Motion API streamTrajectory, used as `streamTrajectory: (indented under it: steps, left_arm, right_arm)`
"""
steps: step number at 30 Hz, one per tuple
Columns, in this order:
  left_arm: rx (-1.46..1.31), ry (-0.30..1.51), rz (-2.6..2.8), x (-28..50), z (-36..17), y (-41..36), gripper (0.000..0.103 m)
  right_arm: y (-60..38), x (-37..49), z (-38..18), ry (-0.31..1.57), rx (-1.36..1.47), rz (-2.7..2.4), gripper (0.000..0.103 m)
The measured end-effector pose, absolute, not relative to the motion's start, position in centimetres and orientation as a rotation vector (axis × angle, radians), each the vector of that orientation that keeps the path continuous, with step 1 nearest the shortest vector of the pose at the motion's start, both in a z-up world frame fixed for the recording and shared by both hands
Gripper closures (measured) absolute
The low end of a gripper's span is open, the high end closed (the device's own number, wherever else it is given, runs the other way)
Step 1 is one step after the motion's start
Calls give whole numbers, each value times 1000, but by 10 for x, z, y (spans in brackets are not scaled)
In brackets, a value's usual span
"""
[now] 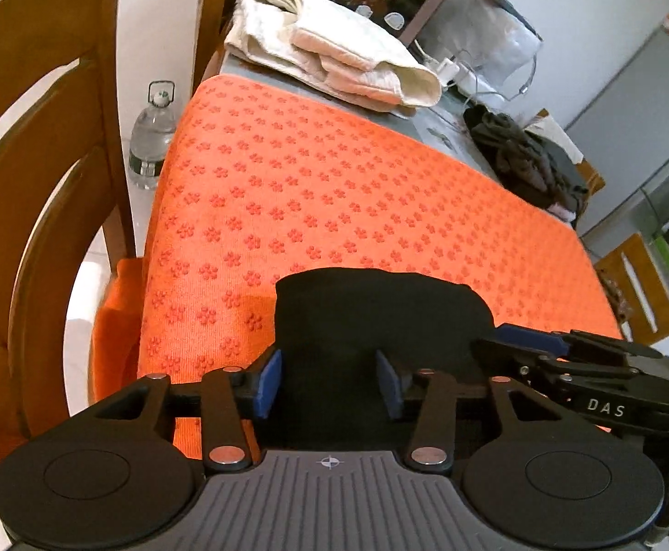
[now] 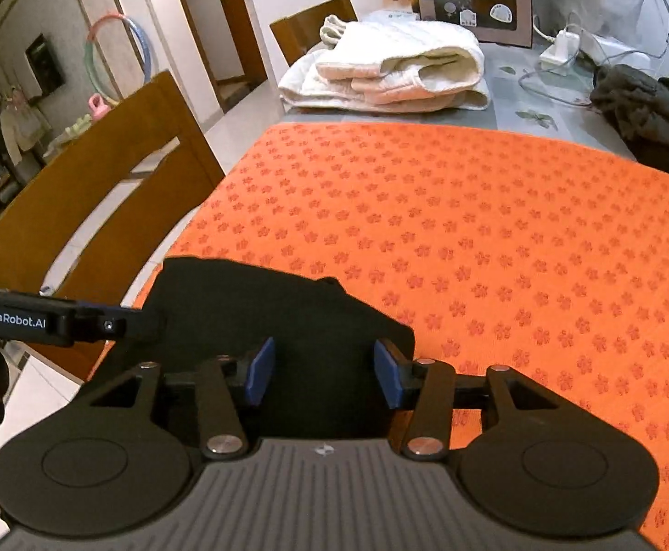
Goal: Fold clothes
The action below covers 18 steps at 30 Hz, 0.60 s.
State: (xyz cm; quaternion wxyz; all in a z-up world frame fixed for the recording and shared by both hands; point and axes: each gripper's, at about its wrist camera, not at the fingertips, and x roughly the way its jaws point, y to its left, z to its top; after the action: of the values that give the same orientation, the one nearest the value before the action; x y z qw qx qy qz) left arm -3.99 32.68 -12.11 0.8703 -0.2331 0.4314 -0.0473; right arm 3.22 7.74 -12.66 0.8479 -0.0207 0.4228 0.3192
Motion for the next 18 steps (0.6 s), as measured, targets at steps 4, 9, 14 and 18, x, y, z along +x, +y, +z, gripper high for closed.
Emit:
streamTrajectory:
  steps: [4, 9, 14, 18]
  left_arm:
    - [-494, 878, -111, -52, -107, 332, 56]
    - [-547, 869, -137, -75, -93, 342, 55]
    - [-612, 900, -162, -88, -92, 346, 50]
    - [-637, 926, -177, -88, -96, 345, 49]
  right_arm:
    - [54, 26, -108, 870, 40, 675, 31]
    - [7, 5, -114, 916, 321, 675, 17]
    - [-12, -13, -148, 1005, 471, 644, 17]
    - [-10, -21, -169, 1035, 534, 660, 17]
